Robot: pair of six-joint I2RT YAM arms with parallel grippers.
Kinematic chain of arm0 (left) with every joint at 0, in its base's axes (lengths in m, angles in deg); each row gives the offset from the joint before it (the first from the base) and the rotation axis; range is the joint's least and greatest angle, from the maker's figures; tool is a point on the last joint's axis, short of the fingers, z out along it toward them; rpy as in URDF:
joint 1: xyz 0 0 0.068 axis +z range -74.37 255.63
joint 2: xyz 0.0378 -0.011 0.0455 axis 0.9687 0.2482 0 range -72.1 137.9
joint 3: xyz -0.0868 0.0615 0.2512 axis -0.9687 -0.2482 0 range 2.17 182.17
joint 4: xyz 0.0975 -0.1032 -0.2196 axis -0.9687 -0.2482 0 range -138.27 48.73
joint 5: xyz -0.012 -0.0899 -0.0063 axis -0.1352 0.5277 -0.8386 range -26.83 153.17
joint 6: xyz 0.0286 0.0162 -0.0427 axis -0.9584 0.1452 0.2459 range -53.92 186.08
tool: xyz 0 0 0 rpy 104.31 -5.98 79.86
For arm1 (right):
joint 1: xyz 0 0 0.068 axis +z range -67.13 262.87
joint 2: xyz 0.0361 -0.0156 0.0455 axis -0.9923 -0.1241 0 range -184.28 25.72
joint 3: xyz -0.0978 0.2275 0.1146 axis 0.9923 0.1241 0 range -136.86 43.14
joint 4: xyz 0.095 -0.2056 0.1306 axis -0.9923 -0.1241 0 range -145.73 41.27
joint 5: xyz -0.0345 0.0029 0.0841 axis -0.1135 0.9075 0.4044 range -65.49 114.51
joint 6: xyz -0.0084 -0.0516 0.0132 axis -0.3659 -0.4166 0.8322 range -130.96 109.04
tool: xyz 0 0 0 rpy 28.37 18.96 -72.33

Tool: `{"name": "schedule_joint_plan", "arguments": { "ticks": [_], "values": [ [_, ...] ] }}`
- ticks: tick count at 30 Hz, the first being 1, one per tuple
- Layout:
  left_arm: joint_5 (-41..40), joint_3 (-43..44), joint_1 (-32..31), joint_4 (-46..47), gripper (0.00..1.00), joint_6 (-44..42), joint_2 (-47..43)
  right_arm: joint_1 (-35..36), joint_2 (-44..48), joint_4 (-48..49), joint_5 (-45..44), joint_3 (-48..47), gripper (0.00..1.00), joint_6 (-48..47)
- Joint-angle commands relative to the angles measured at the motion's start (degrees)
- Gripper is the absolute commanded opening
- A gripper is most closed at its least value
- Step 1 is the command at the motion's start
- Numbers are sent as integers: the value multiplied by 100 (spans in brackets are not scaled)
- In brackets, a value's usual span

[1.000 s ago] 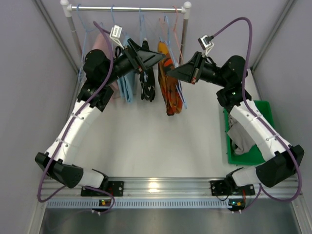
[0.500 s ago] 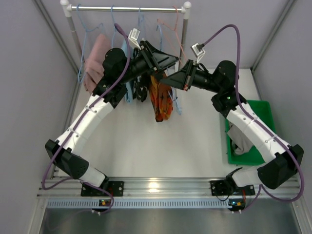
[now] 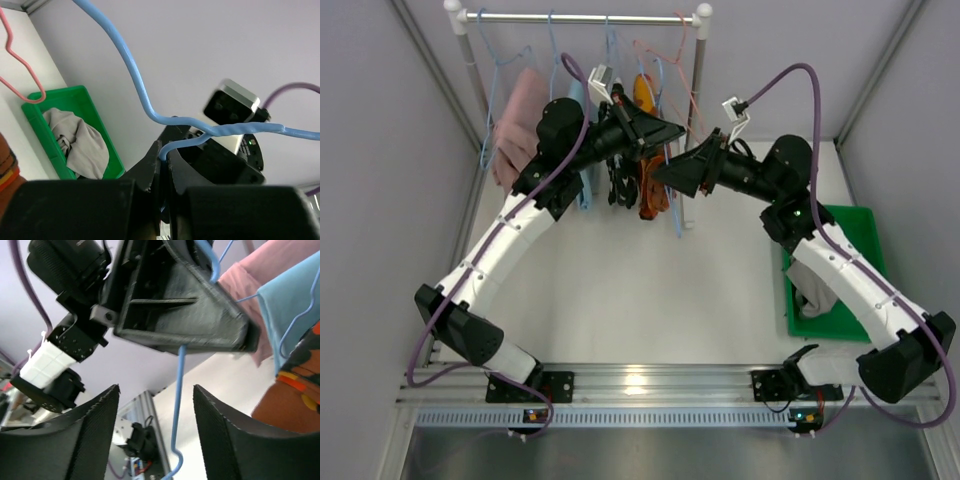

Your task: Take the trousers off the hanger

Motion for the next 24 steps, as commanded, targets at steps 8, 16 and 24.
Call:
{"name": "schedule_joint_plan", "arguments": {
  "ticks": [8,16,24],
  "values": [
    [179,556,4,944,0,-234,-232,-48,2252,-715,-1761,1146,85,-2472],
    [152,890,-49,865,0,-50,-144,-48,3563,-910,-2073,2605,90,-3748],
    [91,1048,-137,795,0,-67,-135,57,2880,616,-2388,3344,90,-3801]
  ]
}}
